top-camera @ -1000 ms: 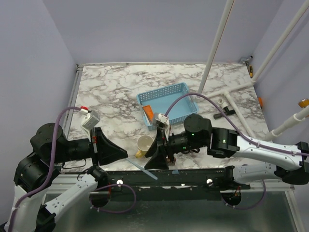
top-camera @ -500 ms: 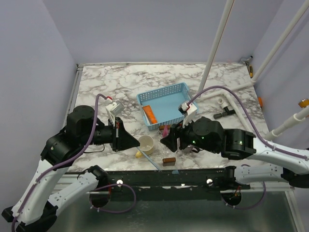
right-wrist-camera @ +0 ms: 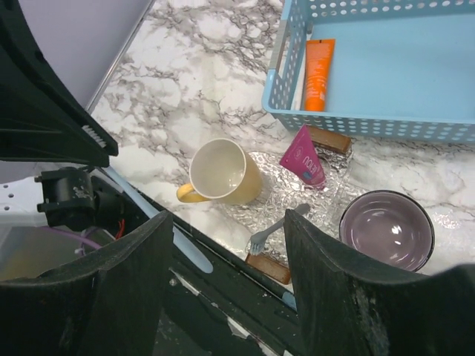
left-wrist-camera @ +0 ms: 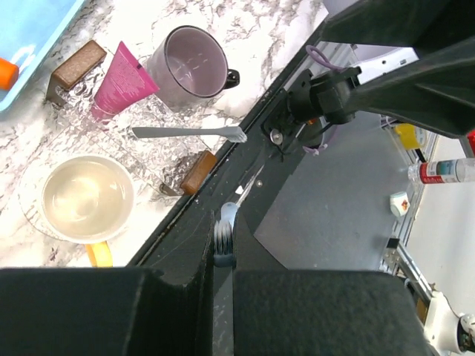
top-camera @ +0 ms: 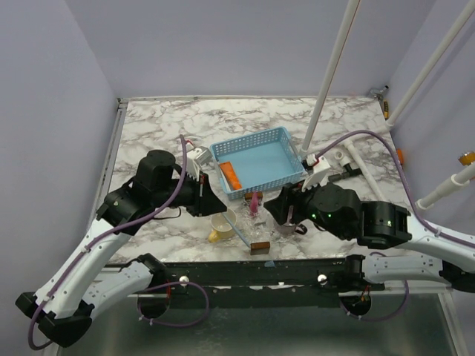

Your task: Prepare toiletry sets of a toothbrush and toothpaste on the tray

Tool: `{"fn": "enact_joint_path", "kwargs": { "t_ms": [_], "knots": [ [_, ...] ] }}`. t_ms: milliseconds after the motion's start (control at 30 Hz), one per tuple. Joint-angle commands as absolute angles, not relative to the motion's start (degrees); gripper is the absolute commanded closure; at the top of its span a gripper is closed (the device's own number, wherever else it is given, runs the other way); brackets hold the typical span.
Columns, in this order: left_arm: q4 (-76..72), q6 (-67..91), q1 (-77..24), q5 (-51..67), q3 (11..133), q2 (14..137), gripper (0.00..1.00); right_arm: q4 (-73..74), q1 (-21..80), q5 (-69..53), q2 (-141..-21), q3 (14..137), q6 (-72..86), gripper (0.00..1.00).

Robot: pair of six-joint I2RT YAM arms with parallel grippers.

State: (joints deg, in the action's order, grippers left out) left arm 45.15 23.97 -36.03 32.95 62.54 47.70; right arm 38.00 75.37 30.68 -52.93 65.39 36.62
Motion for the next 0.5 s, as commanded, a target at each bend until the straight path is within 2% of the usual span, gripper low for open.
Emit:
{"fn": "enact_joint_path", "kwargs": {
  "t_ms": [0, 467],
  "knots": [
    [38.85, 23.82, -36.2, 31.32, 60.85, 49.65, 1.0, 40.85, 75.54, 34.12, -51.25, 63.88, 39.24, 0.35],
    [36.26, 21.6, -36.5, 28.87, 62.23, 58.13, 1.0, 41.31, 75.57, 34.11, -48.26, 61.35, 41.13, 0.35]
  ]
}}
